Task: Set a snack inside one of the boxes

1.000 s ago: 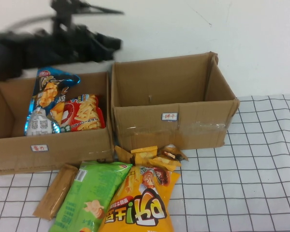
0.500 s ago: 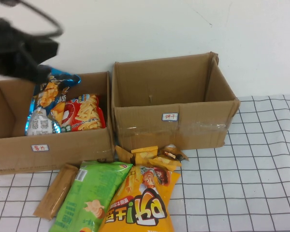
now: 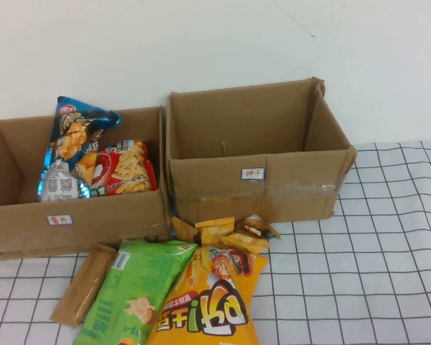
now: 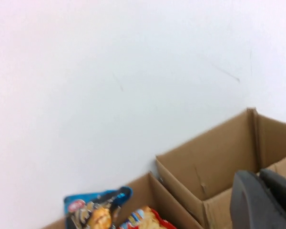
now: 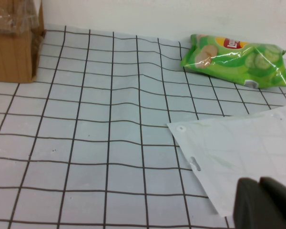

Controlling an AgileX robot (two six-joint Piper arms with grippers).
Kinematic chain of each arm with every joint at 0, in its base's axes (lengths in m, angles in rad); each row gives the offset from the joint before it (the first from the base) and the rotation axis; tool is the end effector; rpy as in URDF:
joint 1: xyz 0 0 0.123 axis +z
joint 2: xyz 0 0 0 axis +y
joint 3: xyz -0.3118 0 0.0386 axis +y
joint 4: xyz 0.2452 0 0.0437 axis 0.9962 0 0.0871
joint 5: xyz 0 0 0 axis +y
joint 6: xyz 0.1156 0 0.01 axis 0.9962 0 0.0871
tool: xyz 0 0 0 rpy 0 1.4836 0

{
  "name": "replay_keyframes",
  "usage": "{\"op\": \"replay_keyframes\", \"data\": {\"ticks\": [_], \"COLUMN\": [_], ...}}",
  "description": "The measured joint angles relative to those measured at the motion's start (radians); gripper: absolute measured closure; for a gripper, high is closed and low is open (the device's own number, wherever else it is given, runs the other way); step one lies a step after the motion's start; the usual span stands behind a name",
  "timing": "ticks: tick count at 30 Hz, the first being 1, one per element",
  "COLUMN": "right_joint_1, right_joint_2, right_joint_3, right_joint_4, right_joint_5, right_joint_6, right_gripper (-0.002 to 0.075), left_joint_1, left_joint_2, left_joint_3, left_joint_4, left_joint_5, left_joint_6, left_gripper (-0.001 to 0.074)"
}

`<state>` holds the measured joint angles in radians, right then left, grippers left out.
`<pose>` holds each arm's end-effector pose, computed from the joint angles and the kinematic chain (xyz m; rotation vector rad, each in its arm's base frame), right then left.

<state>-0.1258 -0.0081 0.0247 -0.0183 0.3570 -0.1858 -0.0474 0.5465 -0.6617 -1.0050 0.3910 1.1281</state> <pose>0.0446 -0.0064 0.1658 -0.0674 1.8624 -0.2340 0.1002 -0.0422 0.3879 0.4153 1.5324 -0.1723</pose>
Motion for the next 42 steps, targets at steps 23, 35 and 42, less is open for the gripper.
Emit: {"op": "replay_keyframes", "data": {"ticks": [23,35,42], "right_joint_1": [0.0,0.0,0.0], "right_joint_2": [0.0,0.0,0.0], "right_joint_3": [0.0,0.0,0.0], "right_joint_4": [0.0,0.0,0.0], "right_joint_5": [0.0,0.0,0.0], "right_joint_6": [0.0,0.0,0.002], "right_gripper": [0.0726,0.0726,0.0726], "left_joint_1": [0.007,0.011,0.011], "left_joint_2": [-0.547,-0.557,-0.557], "left_joint_3": [0.487,0.687,0.685], "left_joint_4": [0.741,0.99,0.996], "left_joint_5": [-0.116,-0.152,-0.065], "left_joint_6": [-0.951,-1.224,-1.22], "left_gripper": [0.0736,0.0736,0.0736]}}
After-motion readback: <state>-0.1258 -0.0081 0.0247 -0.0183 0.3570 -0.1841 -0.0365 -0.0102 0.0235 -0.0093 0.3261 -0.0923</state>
